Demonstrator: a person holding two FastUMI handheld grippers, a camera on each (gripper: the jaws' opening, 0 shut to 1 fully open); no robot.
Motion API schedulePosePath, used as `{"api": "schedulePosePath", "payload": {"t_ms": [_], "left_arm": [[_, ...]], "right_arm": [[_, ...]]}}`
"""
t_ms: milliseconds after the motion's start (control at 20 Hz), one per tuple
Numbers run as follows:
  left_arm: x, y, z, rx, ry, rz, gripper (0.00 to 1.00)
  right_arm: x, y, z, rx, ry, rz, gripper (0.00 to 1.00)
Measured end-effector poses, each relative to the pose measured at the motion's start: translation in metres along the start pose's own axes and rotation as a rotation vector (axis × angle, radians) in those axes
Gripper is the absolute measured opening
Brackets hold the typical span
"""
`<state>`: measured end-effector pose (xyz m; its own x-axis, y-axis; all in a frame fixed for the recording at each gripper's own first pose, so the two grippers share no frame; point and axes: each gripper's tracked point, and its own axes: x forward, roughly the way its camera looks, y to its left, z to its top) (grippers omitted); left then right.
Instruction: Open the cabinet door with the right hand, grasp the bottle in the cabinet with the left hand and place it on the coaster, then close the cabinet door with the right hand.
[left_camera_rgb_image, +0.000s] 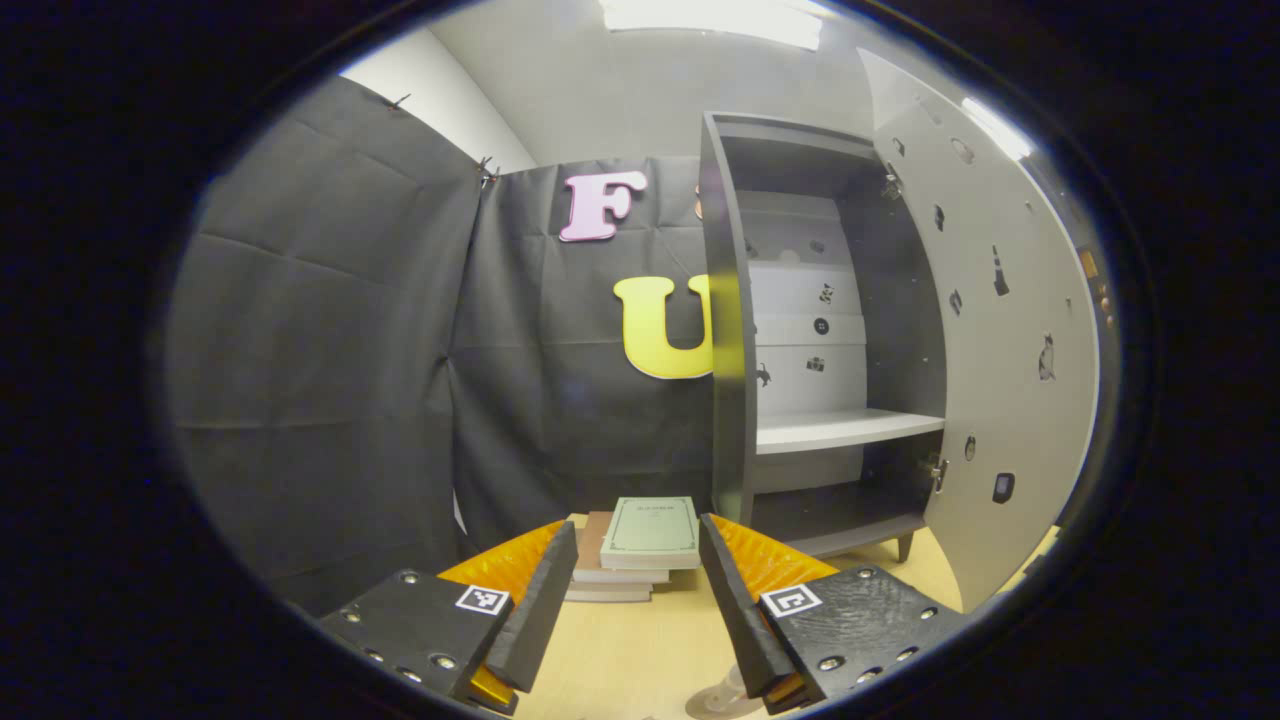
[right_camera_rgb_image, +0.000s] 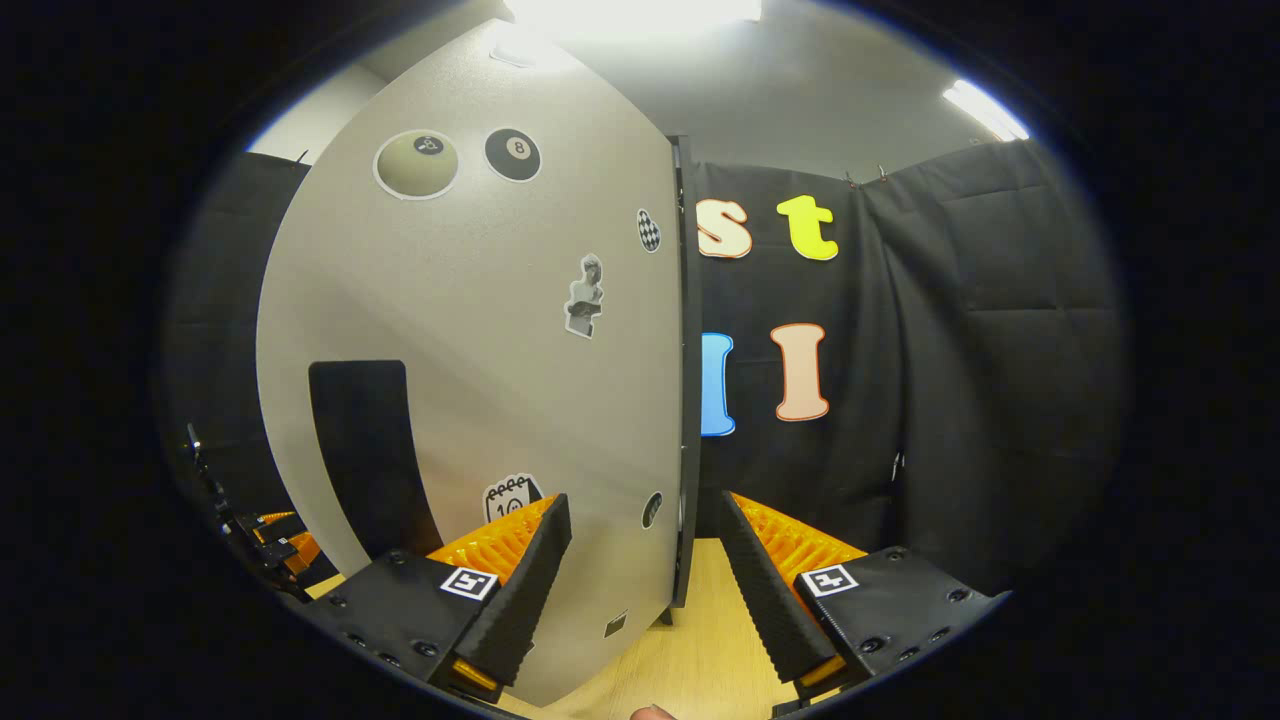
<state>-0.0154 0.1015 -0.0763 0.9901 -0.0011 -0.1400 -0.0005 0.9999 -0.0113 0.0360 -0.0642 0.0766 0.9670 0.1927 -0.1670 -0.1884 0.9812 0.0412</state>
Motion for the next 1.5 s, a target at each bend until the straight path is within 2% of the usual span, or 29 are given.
{"api": "schedulePosePath", "payload": {"t_ms": [250, 300, 350, 550, 750, 800, 900, 950, 1000, 1050, 1150, 1200, 1350, 1400, 1500], "left_arm": [[-0.003, 0.020, -0.004, -0.003, 0.010, 0.021, 0.76], [-0.003, 0.023, -0.006, -0.007, 0.013, 0.024, 0.79], [-0.005, 0.026, -0.006, -0.010, 0.015, 0.026, 0.76], [-0.012, 0.043, -0.008, 0.006, 0.015, 0.049, 0.76], [-0.020, 0.060, -0.013, 0.009, 0.027, 0.078, 0.76], [-0.022, 0.064, -0.014, 0.010, 0.030, 0.087, 0.79], [-0.025, 0.072, -0.016, 0.017, 0.035, 0.106, 0.76], [-0.028, 0.074, -0.017, 0.020, 0.037, 0.114, 0.76], [-0.029, 0.079, -0.017, 0.022, 0.039, 0.123, 0.73], [-0.035, 0.087, -0.017, 0.023, 0.039, 0.133, 0.76], [-0.042, 0.098, -0.018, 0.024, 0.042, 0.153, 0.73], [-0.044, 0.102, -0.019, 0.025, 0.042, 0.162, 0.76], [-0.049, 0.117, -0.023, 0.025, 0.048, 0.195, 0.76], [-0.052, 0.121, -0.025, 0.023, 0.051, 0.206, 0.76], [-0.056, 0.130, -0.026, 0.019, 0.055, 0.227, 0.76]], "right_arm": [[0.008, 0.022, 0.002, -0.022, -0.003, 0.018, 0.94], [0.009, 0.026, 0.002, -0.020, -0.003, 0.022, 0.94], [0.015, 0.029, 0.001, -0.014, -0.003, 0.029, 0.94], [0.027, 0.044, -0.002, 0.003, 0.001, 0.056, 0.94], [0.040, 0.065, -0.007, 0.017, 0.006, 0.099, 0.95], [0.042, 0.073, -0.007, 0.022, 0.007, 0.116, 0.95], [0.043, 0.078, -0.011, 0.025, 0.008, 0.148, 0.95], [0.043, 0.082, -0.012, 0.023, 0.009, 0.162, 0.90], [0.045, 0.085, -0.013, 0.019, 0.006, 0.171, 0.90], [0.048, 0.087, -0.014, 0.014, 0.006, 0.179, 0.90], [0.051, 0.093, -0.017, 0.013, 0.009, 0.197, 0.90], [0.054, 0.097, -0.018, 0.018, 0.009, 0.206, 0.90], [0.064, 0.108, -0.016, 0.043, 0.001, 0.220, 0.90], [0.068, 0.111, -0.015, 0.055, -0.002, 0.221, 0.95], [0.074, 0.116, -0.015, 0.076, -0.004, 0.223, 0.95]]}}
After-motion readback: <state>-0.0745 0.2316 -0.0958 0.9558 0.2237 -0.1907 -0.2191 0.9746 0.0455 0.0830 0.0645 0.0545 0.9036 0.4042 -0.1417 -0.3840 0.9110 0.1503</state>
